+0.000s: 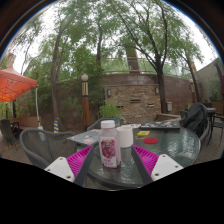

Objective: Pour water

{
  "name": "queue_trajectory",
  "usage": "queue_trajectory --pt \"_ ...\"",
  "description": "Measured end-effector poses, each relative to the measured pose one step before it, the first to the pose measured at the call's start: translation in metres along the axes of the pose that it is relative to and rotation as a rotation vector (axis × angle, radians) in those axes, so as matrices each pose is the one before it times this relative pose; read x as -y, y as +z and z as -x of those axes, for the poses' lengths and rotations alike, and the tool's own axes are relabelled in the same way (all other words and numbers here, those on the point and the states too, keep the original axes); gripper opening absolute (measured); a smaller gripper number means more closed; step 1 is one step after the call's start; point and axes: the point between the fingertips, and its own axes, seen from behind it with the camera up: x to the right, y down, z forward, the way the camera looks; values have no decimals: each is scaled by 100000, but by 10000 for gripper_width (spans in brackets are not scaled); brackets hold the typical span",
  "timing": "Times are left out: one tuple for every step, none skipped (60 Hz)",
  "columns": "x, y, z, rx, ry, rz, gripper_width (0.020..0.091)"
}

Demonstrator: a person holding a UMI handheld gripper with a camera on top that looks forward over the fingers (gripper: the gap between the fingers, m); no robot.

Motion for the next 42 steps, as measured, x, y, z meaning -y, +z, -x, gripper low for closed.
queue_trajectory --pt "-280 801 349 -181 -552 416 839" --pt "-415 791 195 -351 -439 697 843" --pt "-376 942 266 -688 -235 688 848" --pt "-570 836 -253 -338 326 641 848" --pt "-270 720 94 -564 262 571 846" --pt "-198 582 66 -714 369 458 843" --pt "-223 557 39 -719 407 473 843" --pt "-165 491 134 -584 189 344 845" --pt "-156 923 -297 -529 -196 31 846" --pt "38 576 -75 -730 -138 -303 845" --pt "151 -446 598 -1239 -223 -247 845" --pt "38 445 -171 -1100 -324 -523 845" --pt "78 406 -181 -1124 -490 -705 845" --pt "271 455 -237 -1119 -662 -1020 844" --pt "295 432 -142 -1077 -756 -1192 844" --pt "274 374 -164 -911 -981 -1148 843" --pt "193 365 -99 -761 -1156 -1032 842" --pt "964 115 -394 -529 -1106 -464 836" --pt "-236 647 602 -252 -1111 -1057 821" --pt "165 319 -4 -187 -1049 -671 794" --pt "98 304 -45 -574 -1051 -492 739" --pt "65 216 -45 -256 -921 -344 657" --pt "185 -286 407 -750 -649 25 565" --pt "-75 150 136 227 -448 38 549" --pt "-94 109 162 317 45 131 548" --pt "-2 67 162 355 45 -199 546" --pt "116 125 124 491 -374 -564 531" --pt "-376 470 48 1508 -46 -489 515" --pt "22 -3 326 1201 -104 -49 514" --pt "-25 -12 293 1209 -76 142 510" --pt "-39 -58 298 1042 -151 17 486" --pt "-16 -21 248 971 -300 124 485" --pt "1 -24 165 634 -468 122 486" --pt "-196 35 -193 460 -1195 -218 461" --pt "-12 -24 112 503 -1203 195 459" --pt "66 31 216 681 -886 56 458" --pt "10 91 363 1149 -839 370 458" --pt "62 133 582 1795 -584 416 457" --pt "-69 131 699 2184 -246 406 433" --pt "161 458 797 2187 676 797 433" --pt "173 275 645 2130 1429 500 432" --pt "245 457 638 2372 2459 372 433"
